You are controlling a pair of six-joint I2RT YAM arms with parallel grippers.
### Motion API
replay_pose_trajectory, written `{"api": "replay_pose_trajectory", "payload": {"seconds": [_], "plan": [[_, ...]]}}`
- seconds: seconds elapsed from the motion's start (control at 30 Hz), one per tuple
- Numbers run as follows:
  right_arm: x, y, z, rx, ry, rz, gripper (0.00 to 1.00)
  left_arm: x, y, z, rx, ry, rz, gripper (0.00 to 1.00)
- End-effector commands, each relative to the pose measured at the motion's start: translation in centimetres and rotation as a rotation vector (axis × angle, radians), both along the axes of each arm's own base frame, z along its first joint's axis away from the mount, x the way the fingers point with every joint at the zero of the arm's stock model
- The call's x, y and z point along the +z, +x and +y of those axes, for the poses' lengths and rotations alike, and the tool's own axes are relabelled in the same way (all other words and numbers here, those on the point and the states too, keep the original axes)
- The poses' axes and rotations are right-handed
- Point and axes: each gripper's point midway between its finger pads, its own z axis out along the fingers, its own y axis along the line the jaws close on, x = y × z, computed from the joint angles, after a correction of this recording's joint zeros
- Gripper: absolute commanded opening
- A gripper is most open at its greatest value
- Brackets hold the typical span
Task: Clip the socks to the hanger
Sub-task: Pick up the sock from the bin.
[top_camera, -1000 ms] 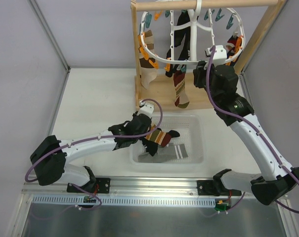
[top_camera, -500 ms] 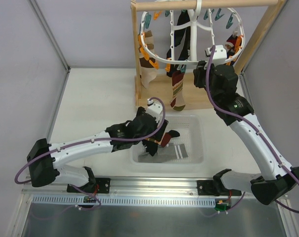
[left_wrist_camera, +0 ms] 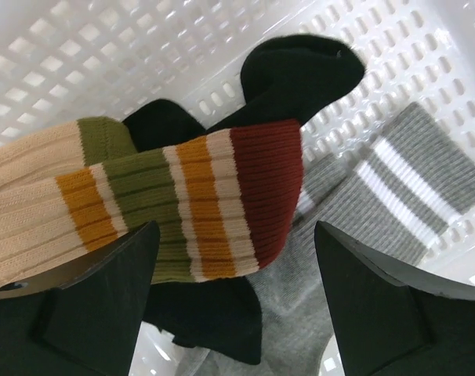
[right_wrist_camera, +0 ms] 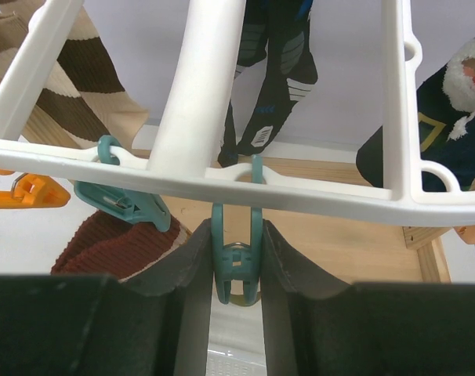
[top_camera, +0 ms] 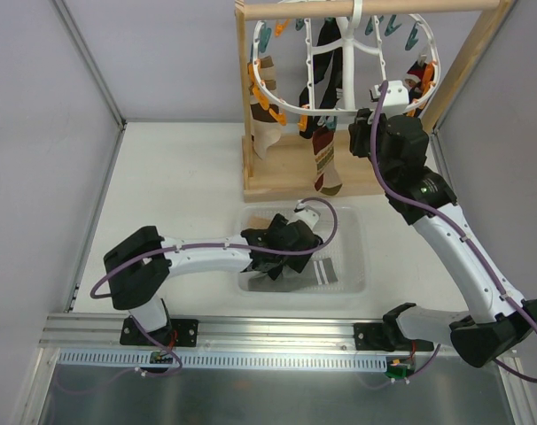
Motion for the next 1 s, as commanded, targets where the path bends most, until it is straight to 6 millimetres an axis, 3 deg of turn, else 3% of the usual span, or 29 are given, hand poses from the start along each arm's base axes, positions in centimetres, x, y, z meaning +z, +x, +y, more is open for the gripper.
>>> {"api": "replay_pose_trajectory", "payload": {"seconds": [0.0,0.37,0.47,0.6,0.77,0.97], "plan": [[-1.4,-0.7,-0.7,-0.007,-0.032,0.055,0.01,2.4,0.2,-2.7,-0.008,-0.063,-0.041,0.79],[-1.6,-0.5,-0.8,-0.007,-0.029,0.057,0.01,-0.4,1.4,-2.1,0.056,0.091,-0.106,0.74],[-1.6,-0.4,-0.8,-0.009,-0.029,0.059,0.01,-0.7,1.6,-1.8,0.064,0.116,-0.123,0.67],[-1.6,-0.4,-0.9,-0.01,-0.028,0.059,0.01,-0.7,1.9,-1.5,0.082,0.124,-0.136,0.51],[-1.7,-0.3,-0.8,-0.008,-0.026,0.062,0.01,0.4,2.0,-1.1,0.118,0.082,-0.145,0.0],[-1.9,-0.3,-0.5,0.003,-0.018,0.068,0.01,3.2,1.4,-1.6,0.088,-0.016,-0.119,0.0]]}}
